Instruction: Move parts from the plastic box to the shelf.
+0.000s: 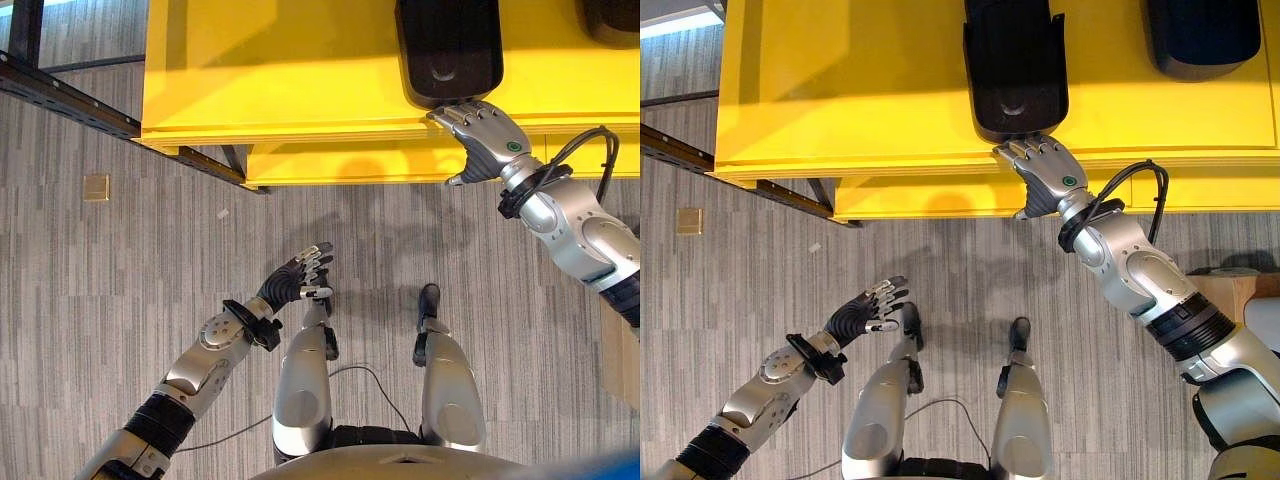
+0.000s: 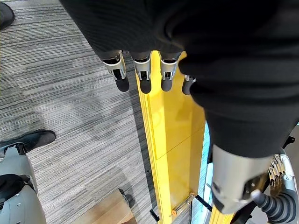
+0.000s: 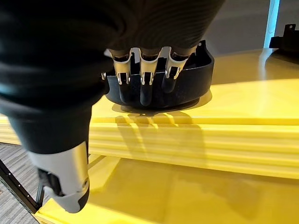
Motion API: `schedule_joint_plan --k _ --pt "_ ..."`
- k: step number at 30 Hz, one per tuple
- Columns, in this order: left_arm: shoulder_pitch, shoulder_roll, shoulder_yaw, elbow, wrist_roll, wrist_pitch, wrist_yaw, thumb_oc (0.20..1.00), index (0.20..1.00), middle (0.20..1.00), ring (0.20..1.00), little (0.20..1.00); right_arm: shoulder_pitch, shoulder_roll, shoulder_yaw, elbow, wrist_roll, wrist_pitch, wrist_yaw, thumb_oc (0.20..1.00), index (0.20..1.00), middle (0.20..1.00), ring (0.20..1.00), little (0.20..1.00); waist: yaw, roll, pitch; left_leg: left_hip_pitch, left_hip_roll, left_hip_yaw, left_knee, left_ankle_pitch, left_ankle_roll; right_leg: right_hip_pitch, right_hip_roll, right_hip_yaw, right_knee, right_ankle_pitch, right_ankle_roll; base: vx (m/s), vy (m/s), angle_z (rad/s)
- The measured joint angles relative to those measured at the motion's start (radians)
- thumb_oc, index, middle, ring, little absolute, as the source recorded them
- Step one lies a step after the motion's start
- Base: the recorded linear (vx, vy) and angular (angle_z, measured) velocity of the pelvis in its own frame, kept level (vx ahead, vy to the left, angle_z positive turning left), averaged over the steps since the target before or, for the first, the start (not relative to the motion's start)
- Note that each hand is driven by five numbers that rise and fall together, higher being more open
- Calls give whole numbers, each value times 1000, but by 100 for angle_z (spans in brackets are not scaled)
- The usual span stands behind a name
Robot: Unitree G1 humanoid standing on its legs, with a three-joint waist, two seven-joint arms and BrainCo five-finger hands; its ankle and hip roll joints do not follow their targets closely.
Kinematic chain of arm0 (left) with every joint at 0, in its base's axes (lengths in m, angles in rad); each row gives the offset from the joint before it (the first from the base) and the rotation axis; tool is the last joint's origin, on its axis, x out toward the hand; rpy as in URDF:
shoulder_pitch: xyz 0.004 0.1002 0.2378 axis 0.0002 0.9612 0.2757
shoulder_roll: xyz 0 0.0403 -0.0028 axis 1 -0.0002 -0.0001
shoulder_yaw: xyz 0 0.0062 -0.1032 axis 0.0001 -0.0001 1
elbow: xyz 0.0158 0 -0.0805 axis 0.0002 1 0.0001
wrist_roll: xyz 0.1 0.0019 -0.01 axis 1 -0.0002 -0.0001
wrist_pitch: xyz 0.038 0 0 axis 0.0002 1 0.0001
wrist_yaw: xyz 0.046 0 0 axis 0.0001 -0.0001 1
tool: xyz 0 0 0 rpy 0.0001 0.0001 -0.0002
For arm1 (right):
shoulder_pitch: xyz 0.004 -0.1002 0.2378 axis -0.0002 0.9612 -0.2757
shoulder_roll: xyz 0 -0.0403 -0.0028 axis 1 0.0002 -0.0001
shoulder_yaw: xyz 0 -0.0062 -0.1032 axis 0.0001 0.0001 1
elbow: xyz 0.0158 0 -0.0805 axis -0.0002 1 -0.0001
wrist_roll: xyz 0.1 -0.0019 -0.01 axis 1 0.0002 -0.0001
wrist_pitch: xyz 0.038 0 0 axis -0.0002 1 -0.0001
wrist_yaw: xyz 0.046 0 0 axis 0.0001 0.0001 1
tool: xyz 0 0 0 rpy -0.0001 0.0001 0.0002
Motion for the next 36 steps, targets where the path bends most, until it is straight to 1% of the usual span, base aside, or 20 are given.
schedule_joint_plan --k 4,11,14,17,18,21,30,32,36 --pt "0 0 0 0 0 11 0 1000 1000 1000 1000 1000 -1 1 0 3 0 5 -1 1000 1000 1000 1000 1000 4 0 0 0 0 0 1 0 0 0 0 0 1 0 0 0 0 0" --pt "0 0 0 0 1 13 -13 1000 1000 1000 1000 1000 -48 14 10 51 0 15 -4 1000 1000 1000 1000 1000 16 3 0 0 -2 -1 2 1 2 0 -2 0 4 0 0 0 0 0" --pt "1 0 0 0 1 13 -14 1000 1000 1000 1000 1000 -78 35 16 78 0 22 -4 1000 1000 1000 1000 1000 16 4 0 0 -2 -2 2 2 2 0 -3 0 4 0 0 0 0 0" --pt "0 0 0 0 1 14 -16 1000 1000 1000 1000 1000 -95 44 22 81 0 26 -5 1000 1000 1000 1000 1000 17 10 1 0 -3 -3 2 2 3 1 -3 -2 4 0 0 2 -1 1" --pt "0 0 0 0 1 14 -17 1000 1000 1000 1000 1000 -114 44 39 97 -1 25 -5 1000 1000 1000 1000 1000 18 16 2 0 -3 -6 2 2 3 3 -3 -4 4 0 0 3 1 4" --pt "1 0 0 0 1 15 -19 1000 1000 1000 1000 1000 -120 44 41 121 -1 27 -14 1000 1000 1000 1000 1000 23 25 1 0 -3 -10 3 3 3 5 -3 -7 5 0 0 2 -1 3" --pt "1 0 0 0 2 18 -21 1000 1000 1000 1000 1000 -123 50 43 149 -1 37 -23 1000 1000 1000 1000 1000 38 27 1 -1 -3 -13 3 3 4 5 -4 -9 6 -1 0 0 0 0" --pt "1 0 0 0 2 20 -22 1000 1000 1000 1000 1000 -153 52 68 168 -1 40 -25 1000 1000 1000 1000 1000 40 28 1 -1 -3 -14 3 3 4 5 -5 -11 7 -1 0 0 0 0" --pt "2 0 0 0 2 20 -38 1000 1000 1000 1000 1000 -168 53 73 181 -2 49 -30 1000 1000 1000 1000 1000 44 31 1 -3 -5 -18 3 4 4 1 -7 -14 19 -8 -2 3 -5 3"
